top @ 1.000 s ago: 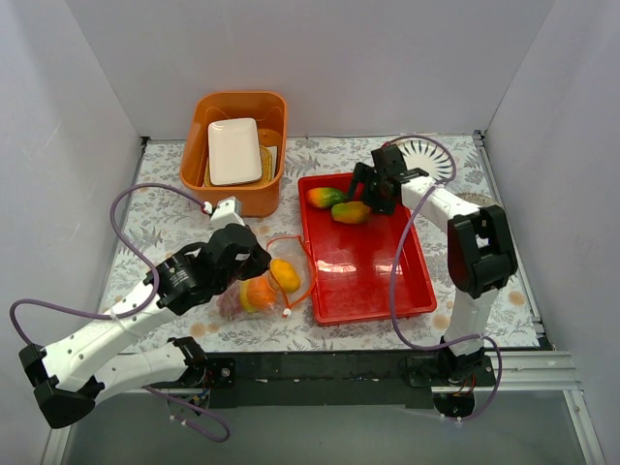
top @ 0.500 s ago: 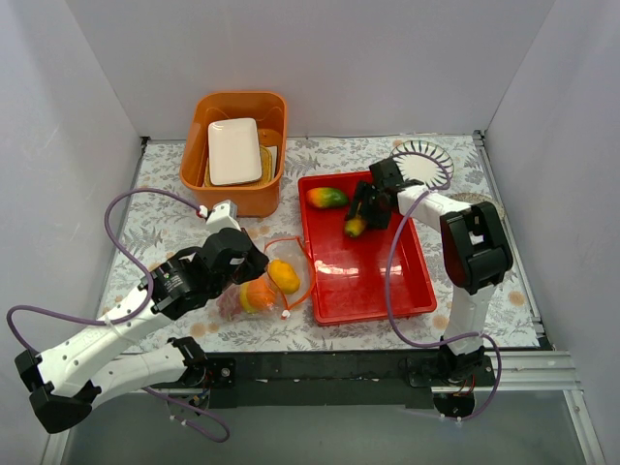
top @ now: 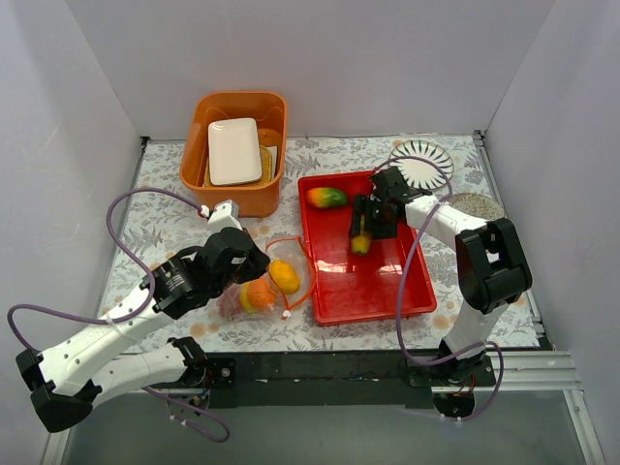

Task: Place the food in the zip-top bag and seal the zipper
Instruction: Pick up the fake fruit from the bin, then place the fake fruit in the zipper food storage bag.

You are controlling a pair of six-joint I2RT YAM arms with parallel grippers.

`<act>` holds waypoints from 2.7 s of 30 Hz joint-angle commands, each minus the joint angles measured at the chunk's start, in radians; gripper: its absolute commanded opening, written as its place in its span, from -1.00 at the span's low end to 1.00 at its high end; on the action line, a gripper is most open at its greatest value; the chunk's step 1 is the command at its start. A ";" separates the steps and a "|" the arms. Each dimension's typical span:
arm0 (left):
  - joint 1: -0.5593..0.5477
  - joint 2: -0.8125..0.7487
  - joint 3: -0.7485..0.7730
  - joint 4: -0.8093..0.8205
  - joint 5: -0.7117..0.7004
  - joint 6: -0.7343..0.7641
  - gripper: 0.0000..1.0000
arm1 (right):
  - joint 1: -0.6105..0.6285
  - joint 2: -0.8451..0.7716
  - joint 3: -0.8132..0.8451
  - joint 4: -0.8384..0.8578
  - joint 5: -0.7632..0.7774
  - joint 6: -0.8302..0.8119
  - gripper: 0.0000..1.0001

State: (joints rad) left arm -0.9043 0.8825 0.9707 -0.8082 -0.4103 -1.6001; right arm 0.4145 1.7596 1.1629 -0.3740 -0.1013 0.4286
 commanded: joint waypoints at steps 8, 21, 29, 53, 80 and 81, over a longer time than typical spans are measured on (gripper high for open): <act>0.004 0.030 0.022 0.004 0.001 0.020 -1.00 | 0.063 -0.115 -0.057 -0.101 0.048 -0.134 0.74; 0.004 0.050 0.037 0.012 0.005 0.034 -1.00 | 0.063 -0.077 0.023 -0.041 0.025 -0.172 0.77; 0.004 0.036 0.031 0.000 -0.001 0.022 -1.00 | 0.063 0.064 0.142 -0.068 0.094 -0.212 0.67; 0.005 0.070 0.059 0.047 0.030 0.039 -1.00 | 0.064 -0.294 -0.136 0.029 -0.141 -0.079 -0.32; 0.005 0.104 0.057 0.050 0.038 0.029 -1.00 | 0.206 -0.600 -0.305 0.110 -0.276 0.108 -0.29; 0.004 0.107 0.057 0.052 0.039 0.034 -1.00 | 0.220 -0.600 -0.305 0.110 -0.276 0.114 -0.28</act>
State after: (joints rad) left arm -0.9043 0.9775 0.9981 -0.7628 -0.3641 -1.5749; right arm 0.5751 1.1866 0.8677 -0.3183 -0.3332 0.5026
